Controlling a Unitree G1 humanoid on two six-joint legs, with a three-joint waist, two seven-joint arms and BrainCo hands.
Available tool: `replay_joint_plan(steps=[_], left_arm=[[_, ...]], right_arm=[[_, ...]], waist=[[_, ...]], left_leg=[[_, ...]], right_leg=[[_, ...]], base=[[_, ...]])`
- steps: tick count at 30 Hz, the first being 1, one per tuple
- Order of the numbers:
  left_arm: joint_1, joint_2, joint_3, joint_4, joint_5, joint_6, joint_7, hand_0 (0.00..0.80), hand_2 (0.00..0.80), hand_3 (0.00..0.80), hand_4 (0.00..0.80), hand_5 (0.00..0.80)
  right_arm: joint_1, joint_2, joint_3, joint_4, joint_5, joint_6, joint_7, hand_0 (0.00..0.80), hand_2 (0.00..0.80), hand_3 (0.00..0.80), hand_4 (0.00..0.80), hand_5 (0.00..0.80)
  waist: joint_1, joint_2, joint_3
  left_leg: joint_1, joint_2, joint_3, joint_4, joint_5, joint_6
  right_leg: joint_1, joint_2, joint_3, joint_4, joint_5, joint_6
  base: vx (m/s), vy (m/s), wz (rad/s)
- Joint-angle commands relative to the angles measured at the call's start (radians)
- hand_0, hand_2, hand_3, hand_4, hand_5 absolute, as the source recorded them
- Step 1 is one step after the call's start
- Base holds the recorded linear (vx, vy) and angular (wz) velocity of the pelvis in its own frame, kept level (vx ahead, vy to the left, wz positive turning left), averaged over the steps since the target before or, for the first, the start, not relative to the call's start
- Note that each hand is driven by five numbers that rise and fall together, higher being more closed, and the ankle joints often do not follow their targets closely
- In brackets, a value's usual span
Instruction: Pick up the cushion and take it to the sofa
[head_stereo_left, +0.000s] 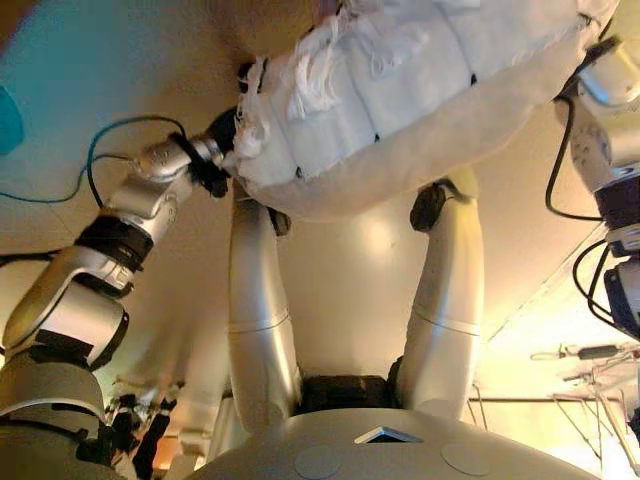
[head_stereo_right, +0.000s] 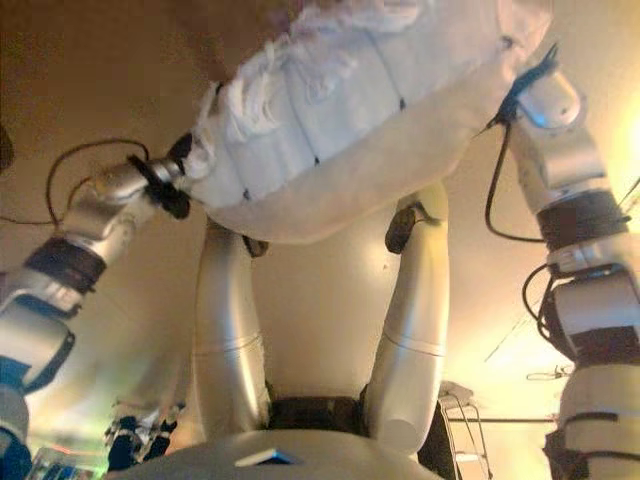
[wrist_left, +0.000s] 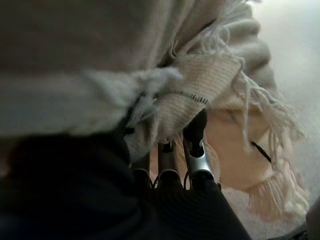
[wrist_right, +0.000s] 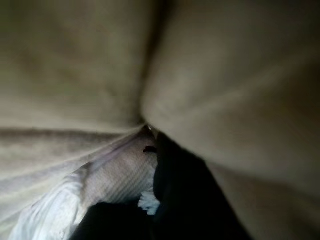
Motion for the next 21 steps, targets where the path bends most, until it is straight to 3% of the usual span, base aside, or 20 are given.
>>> replay_joint_plan(steps=[1, 4, 8, 11, 15, 17, 19, 21], left_arm=[[0.089, -0.184, 0.034, -0.298, -0.050, -0.195, 0.016, 0.800, 0.800, 0.800, 0.800, 0.800], [0.204, -0.241, 0.101, -0.361, -0.026, -0.270, 0.084, 0.800, 0.800, 0.800, 0.800, 0.800], [0.332, -0.295, 0.181, -0.458, 0.000, -0.285, 0.121, 0.800, 0.800, 0.800, 0.800, 0.800], [0.408, -0.313, 0.222, -0.532, 0.004, -0.282, 0.166, 0.800, 0.800, 0.800, 0.800, 0.800], [0.482, -0.322, 0.256, -0.604, 0.017, -0.297, 0.212, 0.800, 0.800, 0.800, 0.800, 0.800], [0.527, -0.336, 0.280, -0.648, 0.041, -0.276, 0.224, 0.800, 0.800, 0.800, 0.800, 0.800], [0.539, -0.344, 0.281, -0.678, 0.035, -0.274, 0.218, 0.800, 0.800, 0.800, 0.800, 0.800], [0.551, -0.358, 0.275, -0.700, 0.029, -0.276, 0.212, 0.800, 0.800, 0.800, 0.800, 0.800]], right_arm=[[0.158, 0.127, 0.016, -0.238, -0.006, -0.151, 0.029, 0.800, 0.800, 0.800, 0.800, 0.800], [0.308, 0.182, -0.044, -0.320, -0.076, -0.188, -0.022, 0.800, 0.800, 0.800, 0.800, 0.800], [0.470, 0.254, -0.129, -0.442, -0.123, -0.205, -0.062, 0.800, 0.800, 0.800, 0.800, 0.800], [0.574, 0.291, -0.178, -0.542, -0.156, -0.201, -0.077, 0.800, 0.800, 0.800, 0.800, 0.800], [0.654, 0.317, -0.214, -0.635, -0.208, -0.230, -0.095, 0.800, 0.800, 0.800, 0.800, 0.800], [0.705, 0.330, -0.226, -0.707, -0.225, -0.213, -0.118, 0.800, 0.800, 0.800, 0.800, 0.800], [0.734, 0.329, -0.232, -0.754, -0.236, -0.226, -0.142, 0.800, 0.800, 0.800, 0.800, 0.800], [0.758, 0.329, -0.237, -0.783, -0.233, -0.226, -0.156, 0.800, 0.800, 0.800, 0.800, 0.800]], waist=[[0.038, -0.013, -0.012], [0.039, -0.032, -0.012], [0.046, -0.056, -0.019], [0.047, -0.068, -0.087], [0.047, -0.069, -0.153], [0.038, -0.069, -0.230], [0.024, -0.064, -0.283], [0.025, -0.063, -0.343]], left_leg=[[0.193, 0.050, -0.018, -0.053, -0.048, -0.029], [0.352, 0.045, 0.010, -0.094, -0.057, -0.023], [0.577, 0.031, 0.043, -0.148, -0.083, -0.005], [0.693, 0.021, 0.065, -0.179, -0.093, 0.017], [0.834, 0.021, 0.082, -0.231, -0.114, 0.030], [0.967, 0.023, 0.088, -0.314, -0.109, 0.039], [1.058, 0.021, 0.071, -0.383, -0.102, 0.047], [1.129, 0.025, 0.065, -0.430, -0.095, 0.045]], right_leg=[[0.231, -0.042, -0.011, -0.129, -0.001, 0.076], [0.387, -0.038, -0.040, -0.185, 0.004, 0.081], [0.612, -0.032, -0.078, -0.230, -0.006, 0.088], [0.725, -0.032, -0.089, -0.260, -0.003, 0.082], [0.860, -0.029, -0.087, -0.300, -0.012, 0.077], [0.983, 0.000, -0.075, -0.353, -0.020, 0.072], [1.064, 0.042, -0.026, -0.395, -0.038, 0.064], [1.135, 0.061, -0.031, -0.423, -0.053, 0.055]], base=[[0.050, -0.096, 0.04], [-0.025, -0.051, 0.00], [0.013, -0.013, -0.06], [0.048, 0.026, -0.03], [0.116, 0.001, -0.12], [0.200, -0.052, 0.08], [0.216, -0.071, 0.22], [0.228, -0.075, 0.38]])
